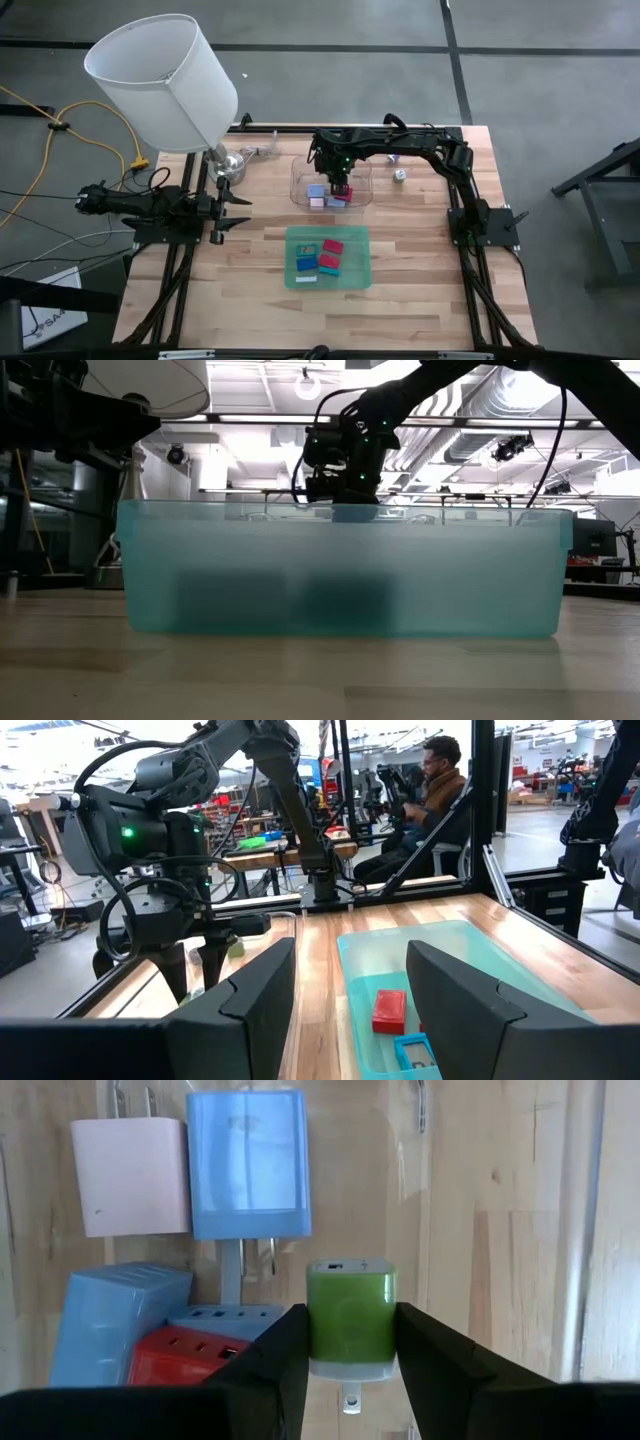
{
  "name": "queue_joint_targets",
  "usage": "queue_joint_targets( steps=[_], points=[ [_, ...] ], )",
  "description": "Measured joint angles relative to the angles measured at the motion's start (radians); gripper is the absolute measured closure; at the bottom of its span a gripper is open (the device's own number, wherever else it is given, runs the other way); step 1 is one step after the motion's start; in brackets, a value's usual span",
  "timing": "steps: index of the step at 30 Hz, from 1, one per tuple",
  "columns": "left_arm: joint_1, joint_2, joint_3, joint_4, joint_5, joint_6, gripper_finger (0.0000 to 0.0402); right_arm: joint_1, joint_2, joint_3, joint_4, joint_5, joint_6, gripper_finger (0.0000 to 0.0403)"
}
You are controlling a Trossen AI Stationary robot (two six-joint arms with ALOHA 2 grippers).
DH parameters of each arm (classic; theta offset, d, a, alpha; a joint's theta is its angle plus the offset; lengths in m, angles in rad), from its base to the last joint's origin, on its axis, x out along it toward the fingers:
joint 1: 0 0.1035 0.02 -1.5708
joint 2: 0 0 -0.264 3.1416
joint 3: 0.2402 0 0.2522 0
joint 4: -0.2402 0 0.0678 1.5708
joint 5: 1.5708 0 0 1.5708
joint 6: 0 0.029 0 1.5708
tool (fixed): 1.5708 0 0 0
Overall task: Pick & Place Office items
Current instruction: Put the bottom green charger adapter into transparent bin
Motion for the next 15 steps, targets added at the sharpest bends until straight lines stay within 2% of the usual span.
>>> queue_joint_targets(
  steps=[8,15],
  points=[
    [0.000,0.000,0.000,0.000,0.000,0.000,0.0215,0.000,0.000,0.000,0.000,0.002,0.000,0.0273],
    [0.000,0.000,0.000,0.000,0.000,0.000,0.0215,0.002,0.000,0.000,0.002,0.008,0.000,0.0220]
  ],
)
